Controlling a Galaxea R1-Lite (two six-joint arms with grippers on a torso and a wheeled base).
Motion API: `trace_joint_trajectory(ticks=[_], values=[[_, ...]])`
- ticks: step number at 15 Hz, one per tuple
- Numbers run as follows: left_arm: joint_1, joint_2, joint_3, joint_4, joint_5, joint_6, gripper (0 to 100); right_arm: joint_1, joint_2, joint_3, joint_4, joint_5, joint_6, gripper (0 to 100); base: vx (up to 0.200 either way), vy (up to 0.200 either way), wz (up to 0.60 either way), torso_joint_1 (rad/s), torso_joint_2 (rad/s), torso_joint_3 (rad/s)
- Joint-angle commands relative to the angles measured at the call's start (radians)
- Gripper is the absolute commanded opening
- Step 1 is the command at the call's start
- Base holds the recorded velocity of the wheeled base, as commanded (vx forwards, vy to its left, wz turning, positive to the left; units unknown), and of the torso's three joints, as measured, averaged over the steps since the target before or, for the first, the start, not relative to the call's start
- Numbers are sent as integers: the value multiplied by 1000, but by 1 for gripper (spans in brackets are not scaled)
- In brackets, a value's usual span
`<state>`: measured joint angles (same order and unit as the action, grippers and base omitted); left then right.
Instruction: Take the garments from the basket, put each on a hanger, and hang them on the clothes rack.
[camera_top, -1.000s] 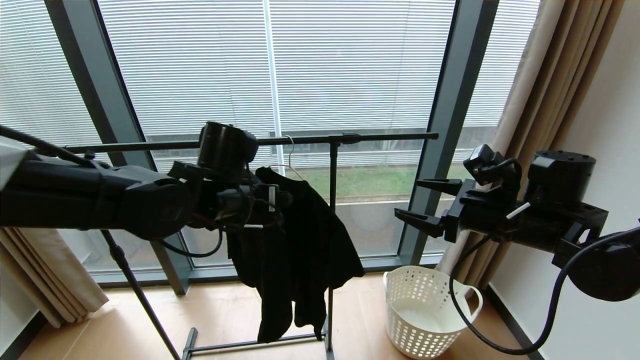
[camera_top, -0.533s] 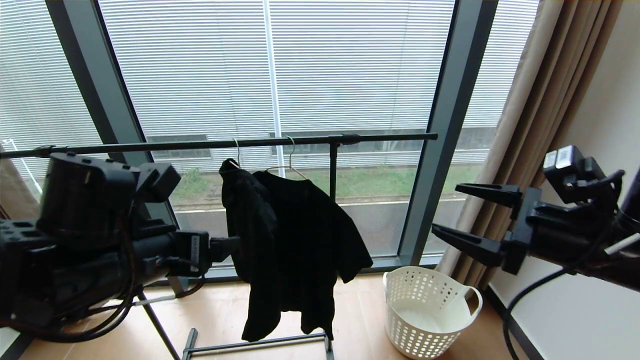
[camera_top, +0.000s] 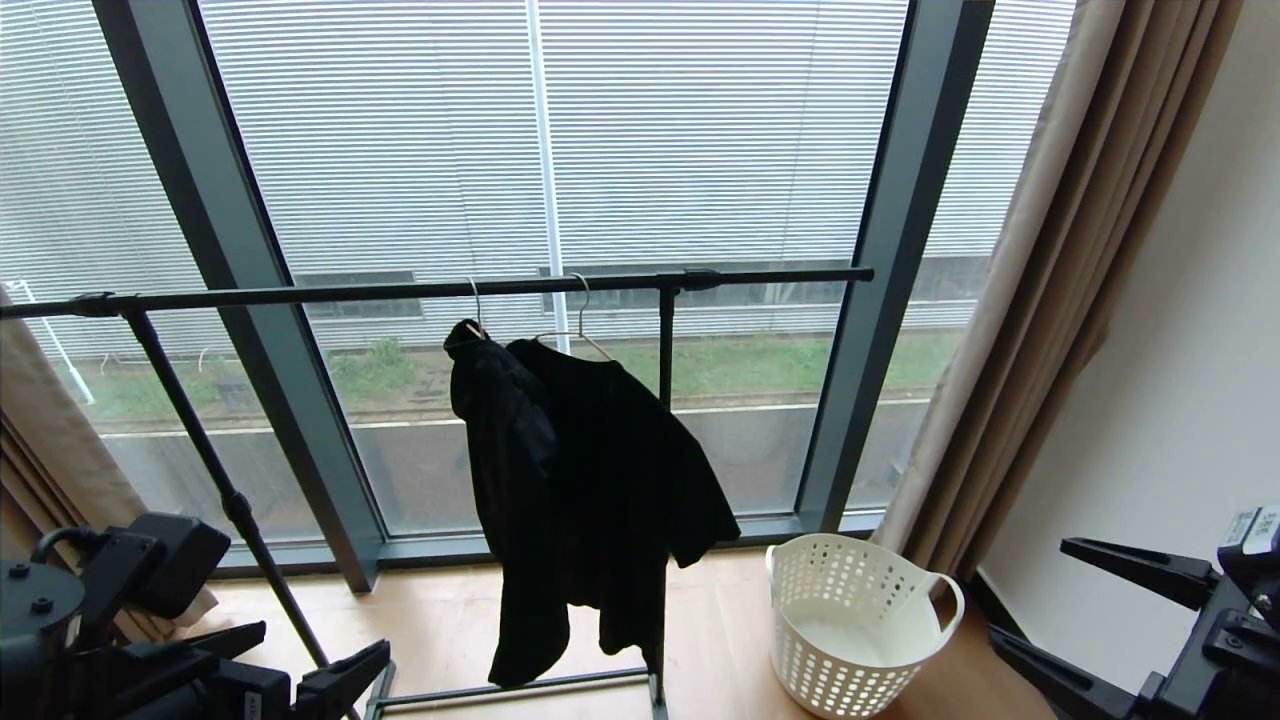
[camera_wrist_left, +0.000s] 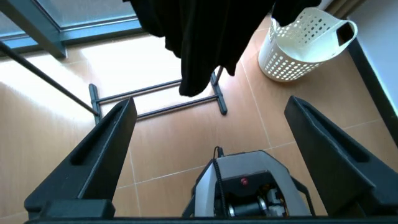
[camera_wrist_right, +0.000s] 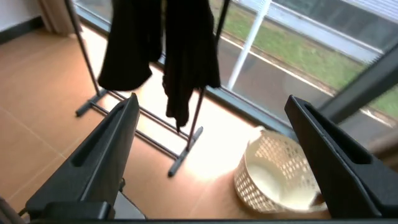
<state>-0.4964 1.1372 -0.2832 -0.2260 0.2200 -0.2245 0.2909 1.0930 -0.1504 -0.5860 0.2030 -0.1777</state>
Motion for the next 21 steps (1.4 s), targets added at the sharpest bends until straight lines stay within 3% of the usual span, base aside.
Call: trace_joint_trajectory(ticks=[1, 3, 6, 7, 9, 12, 14, 15, 16, 17, 19, 21], values=[[-1, -56, 88, -16, -2, 1, 100, 2, -71, 97, 0, -24, 1, 100, 0, 0, 0, 0, 0, 0], [-2, -111, 168, -19, -31, 4, 100, 2, -120, 150, 20, -28, 7, 100, 0, 0, 0, 0, 0, 0], [-2, -226, 283, -19, -37, 22, 100, 2, -294, 150, 218, -51, 18, 100, 0, 0, 0, 0, 0, 0], [-2, -298, 283, -3, -39, 27, 100, 1, -370, 149, 293, -59, 18, 100, 0, 0, 0, 0, 0, 0], [-7, -424, 283, 128, -42, 37, 100, 1, -470, 149, 387, -63, 18, 100, 0, 0, 0, 0, 0, 0], [-30, -570, 283, 160, -47, 80, 100, -15, -591, 149, 511, -100, 18, 100, 0, 0, 0, 0, 0, 0], [142, -579, 283, 160, -36, 149, 100, -50, -700, 140, 578, -135, 24, 100, 0, 0, 0, 0, 0, 0], [268, -634, 283, 160, -39, 211, 100, -93, -723, 138, 580, -137, 27, 100, 0, 0, 0, 0, 0, 0], [325, -683, 283, 162, -47, 237, 100, -119, -734, 140, 580, -135, 33, 100, 0, 0, 0, 0, 0, 0], [378, -830, 283, 168, -79, 257, 100, -188, -769, 138, 580, -139, 53, 100, 0, 0, 0, 0, 0, 0], [369, -976, 283, 203, -90, 235, 100, -257, -861, 140, 578, -139, 58, 100, 0, 0, 0, 0, 0, 0], [377, -1048, 283, 204, -88, 197, 100, -260, -953, 140, 581, -140, 55, 100, 0, 0, 0, 0, 0, 0]])
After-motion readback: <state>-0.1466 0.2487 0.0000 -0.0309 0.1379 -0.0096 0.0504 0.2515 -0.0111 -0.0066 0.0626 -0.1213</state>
